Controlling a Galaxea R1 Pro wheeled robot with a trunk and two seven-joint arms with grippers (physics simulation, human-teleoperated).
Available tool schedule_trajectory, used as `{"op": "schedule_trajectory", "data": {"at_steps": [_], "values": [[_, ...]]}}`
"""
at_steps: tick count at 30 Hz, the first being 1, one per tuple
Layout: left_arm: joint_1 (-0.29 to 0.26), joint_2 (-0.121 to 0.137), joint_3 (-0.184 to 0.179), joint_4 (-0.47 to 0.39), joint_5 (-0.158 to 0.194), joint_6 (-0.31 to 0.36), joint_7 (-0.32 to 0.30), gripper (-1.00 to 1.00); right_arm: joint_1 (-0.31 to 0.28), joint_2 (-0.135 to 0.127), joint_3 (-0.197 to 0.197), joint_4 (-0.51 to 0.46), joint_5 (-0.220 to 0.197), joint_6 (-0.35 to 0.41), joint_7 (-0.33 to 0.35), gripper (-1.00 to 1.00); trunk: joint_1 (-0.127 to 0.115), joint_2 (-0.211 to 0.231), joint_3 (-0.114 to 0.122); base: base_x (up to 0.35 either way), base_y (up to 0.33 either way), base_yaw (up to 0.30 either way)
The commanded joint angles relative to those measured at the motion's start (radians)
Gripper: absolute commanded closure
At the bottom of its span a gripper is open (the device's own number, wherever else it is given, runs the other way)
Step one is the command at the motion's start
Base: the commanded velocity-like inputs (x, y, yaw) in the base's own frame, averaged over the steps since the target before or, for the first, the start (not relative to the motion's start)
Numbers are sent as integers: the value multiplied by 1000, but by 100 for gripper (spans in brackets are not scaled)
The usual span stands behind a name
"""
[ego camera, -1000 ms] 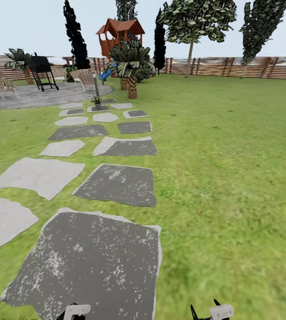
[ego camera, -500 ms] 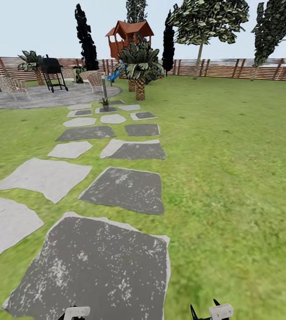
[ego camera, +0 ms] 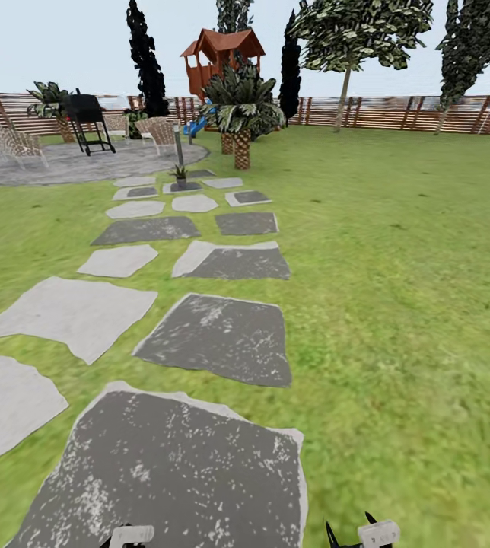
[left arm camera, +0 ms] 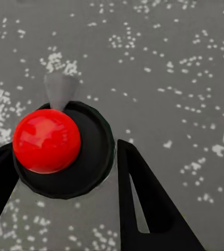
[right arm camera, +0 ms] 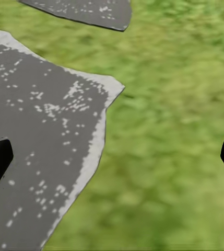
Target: Pick up the pesticide atomizer in the garden and spray insectifuge to fully cover both potted plants in the garden.
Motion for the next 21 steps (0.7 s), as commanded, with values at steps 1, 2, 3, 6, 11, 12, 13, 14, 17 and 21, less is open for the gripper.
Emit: {"op": "schedule_trajectory", "data": {"at_steps": [1,2,3,6,11,12,13,14,17,21], "values": [[-1,0,0,1,1,-3,2,100,0,-1,2,0,2,-3,-1,-100,0,0,-1,312,99,0],[-1,0,0,1,1,-3,2,100,0,-1,2,1,2,-3,-1,-100,0,0,-1,312,99,0],[-1,0,0,1,1,-3,2,100,0,-1,2,1,2,-3,-1,-100,0,0,-1,312,99,0],[-1,0,0,1,1,-3,2,100,0,-1,2,1,2,-3,-1,-100,0,0,-1,312,99,0],[-1,0,0,2,0,-3,2,100,0,-1,2,1,1,-3,-1,-100,0,0,-1,312,99,0],[-1,0,0,2,0,-3,2,100,0,-1,2,1,1,-3,-1,-100,0,0,-1,312,99,0],[-1,0,0,2,0,-3,2,100,0,-1,2,1,2,-3,-1,-100,0,0,-1,312,99,0],[-1,0,0,2,0,-3,1,100,0,-1,2,1,2,-3,-1,-100,0,0,-1,312,99,0],[-1,0,0,2,0,-3,2,100,0,-1,2,1,2,-3,-1,-100,0,0,-1,312,99,2],[-1,0,0,2,0,-3,1,100,0,-1,2,6,2,-3,-1,-100,0,0,-1,312,99,61]]}}
